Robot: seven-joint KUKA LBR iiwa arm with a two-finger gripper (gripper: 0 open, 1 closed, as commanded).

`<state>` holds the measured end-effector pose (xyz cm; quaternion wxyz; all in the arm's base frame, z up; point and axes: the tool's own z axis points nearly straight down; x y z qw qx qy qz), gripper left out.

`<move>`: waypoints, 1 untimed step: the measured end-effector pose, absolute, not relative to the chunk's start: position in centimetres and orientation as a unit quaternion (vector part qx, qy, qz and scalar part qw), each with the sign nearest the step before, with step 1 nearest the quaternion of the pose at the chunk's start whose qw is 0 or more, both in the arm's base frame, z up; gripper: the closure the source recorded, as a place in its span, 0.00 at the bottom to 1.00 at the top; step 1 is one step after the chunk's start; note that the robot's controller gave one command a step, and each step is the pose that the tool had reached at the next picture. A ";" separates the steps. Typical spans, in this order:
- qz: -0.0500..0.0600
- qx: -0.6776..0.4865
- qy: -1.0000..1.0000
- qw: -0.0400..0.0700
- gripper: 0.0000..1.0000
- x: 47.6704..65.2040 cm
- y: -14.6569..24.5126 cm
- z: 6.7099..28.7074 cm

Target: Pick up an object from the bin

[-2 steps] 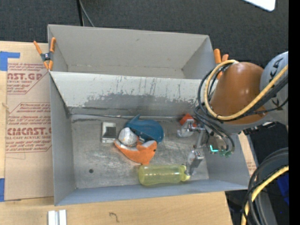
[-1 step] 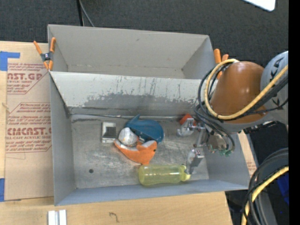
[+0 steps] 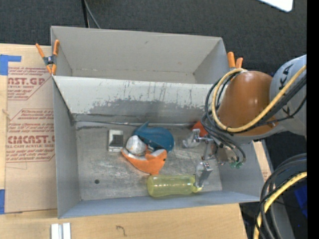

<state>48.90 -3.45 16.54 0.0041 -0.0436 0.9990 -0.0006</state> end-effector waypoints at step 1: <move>0.000 -0.176 0.984 0.002 0.00 48.7 -4.6 11.6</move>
Offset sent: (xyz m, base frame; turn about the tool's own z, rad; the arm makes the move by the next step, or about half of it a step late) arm -0.0078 0.0272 -0.0875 -0.4817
